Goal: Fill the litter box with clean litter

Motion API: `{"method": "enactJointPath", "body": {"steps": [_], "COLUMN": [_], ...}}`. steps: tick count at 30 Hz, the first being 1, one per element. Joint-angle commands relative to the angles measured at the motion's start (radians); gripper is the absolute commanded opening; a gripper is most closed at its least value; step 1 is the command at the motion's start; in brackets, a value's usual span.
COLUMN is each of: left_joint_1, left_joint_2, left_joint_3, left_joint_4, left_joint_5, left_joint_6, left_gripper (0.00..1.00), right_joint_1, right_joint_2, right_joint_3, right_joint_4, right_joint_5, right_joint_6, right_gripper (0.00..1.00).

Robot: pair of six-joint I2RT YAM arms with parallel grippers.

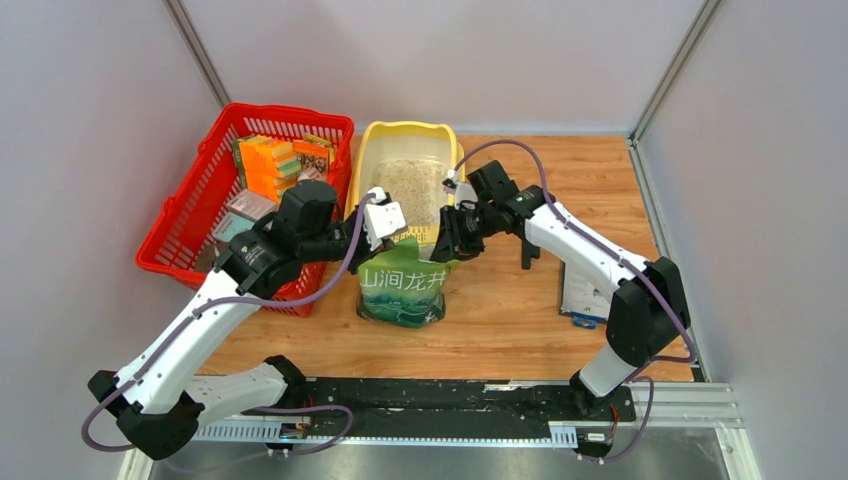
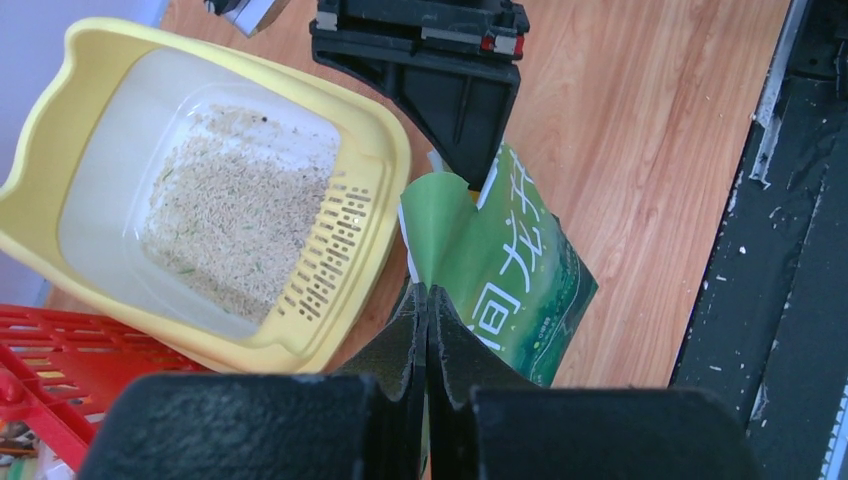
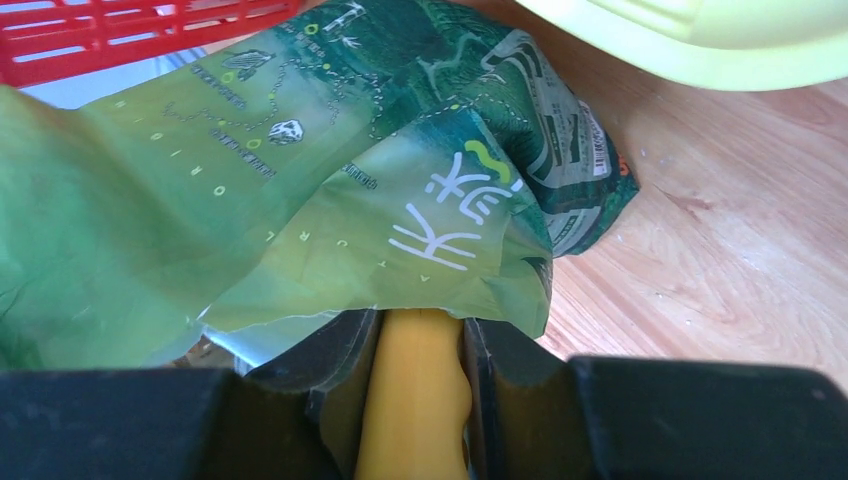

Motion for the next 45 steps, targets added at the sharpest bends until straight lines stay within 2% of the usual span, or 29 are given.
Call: {"method": "enactJointPath", "body": {"steps": [1, 9, 14, 20, 28, 34, 37, 41, 45], "left_joint_1": [0.007, 0.007, 0.007, 0.007, 0.007, 0.006, 0.007, 0.007, 0.007], "left_joint_2": [-0.038, -0.030, -0.021, -0.007, 0.018, 0.034, 0.042, 0.056, 0.057], "left_joint_3": [0.072, 0.099, 0.115, 0.166, 0.221, 0.258, 0.276, 0.299, 0.297], "left_joint_4": [0.003, -0.041, -0.067, -0.101, -0.173, -0.196, -0.208, -0.219, -0.213], "left_joint_5": [-0.017, -0.028, -0.068, -0.123, -0.171, -0.179, -0.180, -0.168, -0.162], "left_joint_6": [0.051, 0.079, 0.137, 0.165, 0.208, 0.200, 0.200, 0.191, 0.188], "left_gripper": [0.00, 0.00, 0.00, 0.00, 0.00, 0.00, 0.00, 0.00, 0.00], "right_joint_1": [-0.057, -0.201, -0.266, -0.312, -0.413, -0.453, -0.458, -0.447, -0.436], "right_joint_2": [-0.079, -0.142, -0.165, -0.207, -0.191, -0.211, -0.240, -0.277, -0.276], "right_joint_3": [-0.035, -0.041, -0.061, -0.107, -0.122, -0.216, -0.220, -0.130, -0.117], "right_joint_4": [0.090, 0.179, 0.253, 0.271, 0.351, 0.434, 0.451, 0.305, 0.319], "right_joint_5": [-0.156, -0.226, -0.387, -0.476, -0.605, -0.523, -0.481, -0.374, -0.374], "right_joint_6": [0.047, 0.144, 0.133, 0.144, 0.288, 0.455, 0.454, 0.407, 0.400], "right_gripper": [0.00, 0.00, 0.00, 0.00, 0.00, 0.00, 0.00, 0.00, 0.00]}}
